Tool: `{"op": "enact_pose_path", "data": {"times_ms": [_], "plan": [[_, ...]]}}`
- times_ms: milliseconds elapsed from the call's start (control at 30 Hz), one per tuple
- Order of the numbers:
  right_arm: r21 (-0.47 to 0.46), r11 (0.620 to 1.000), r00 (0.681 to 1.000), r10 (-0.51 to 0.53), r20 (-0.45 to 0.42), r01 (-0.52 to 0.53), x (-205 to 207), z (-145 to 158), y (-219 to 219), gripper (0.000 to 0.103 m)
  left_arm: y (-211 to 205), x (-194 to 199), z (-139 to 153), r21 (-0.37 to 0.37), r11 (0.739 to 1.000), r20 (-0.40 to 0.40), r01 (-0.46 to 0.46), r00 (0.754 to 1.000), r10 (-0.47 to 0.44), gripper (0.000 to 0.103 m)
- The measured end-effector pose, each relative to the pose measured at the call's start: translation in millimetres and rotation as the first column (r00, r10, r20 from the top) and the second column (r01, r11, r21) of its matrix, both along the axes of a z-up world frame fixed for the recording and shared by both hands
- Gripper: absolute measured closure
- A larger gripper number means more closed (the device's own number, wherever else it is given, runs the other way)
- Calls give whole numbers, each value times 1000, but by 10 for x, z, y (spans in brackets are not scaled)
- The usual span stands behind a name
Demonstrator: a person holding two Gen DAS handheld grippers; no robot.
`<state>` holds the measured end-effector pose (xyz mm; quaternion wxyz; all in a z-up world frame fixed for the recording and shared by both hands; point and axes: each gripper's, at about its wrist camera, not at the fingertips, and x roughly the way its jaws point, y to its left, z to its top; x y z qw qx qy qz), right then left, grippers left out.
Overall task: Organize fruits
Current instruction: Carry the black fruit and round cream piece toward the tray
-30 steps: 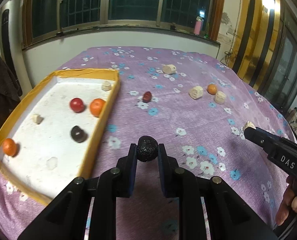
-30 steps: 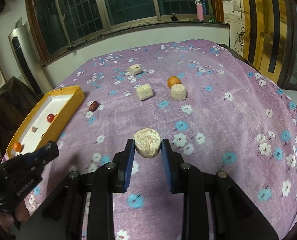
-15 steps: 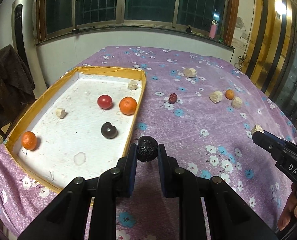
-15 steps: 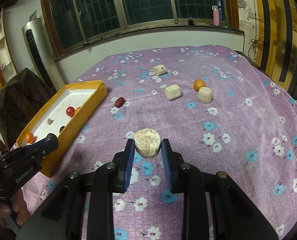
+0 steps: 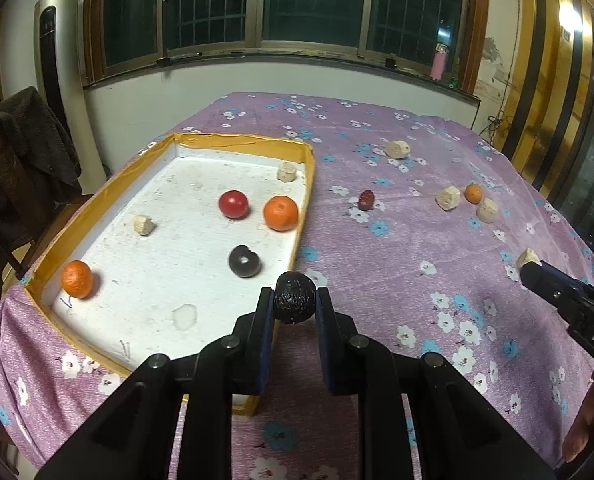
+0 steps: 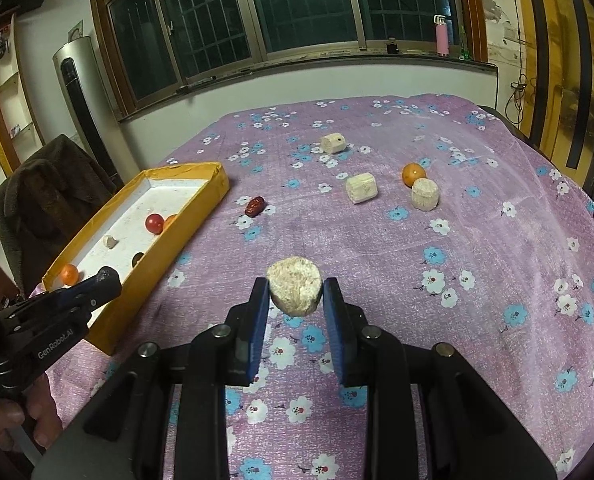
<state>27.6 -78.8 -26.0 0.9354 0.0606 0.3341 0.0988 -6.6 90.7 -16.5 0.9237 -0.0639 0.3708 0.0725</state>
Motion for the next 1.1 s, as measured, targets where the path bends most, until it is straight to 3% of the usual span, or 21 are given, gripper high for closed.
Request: {"op": "enact_pose_path", "data": {"times_ms": [1100], "plan": [[4,998,997,63,37,-63,28,133,258,74,610,-71,77,3,988,0,-157,988,157,85]]}}
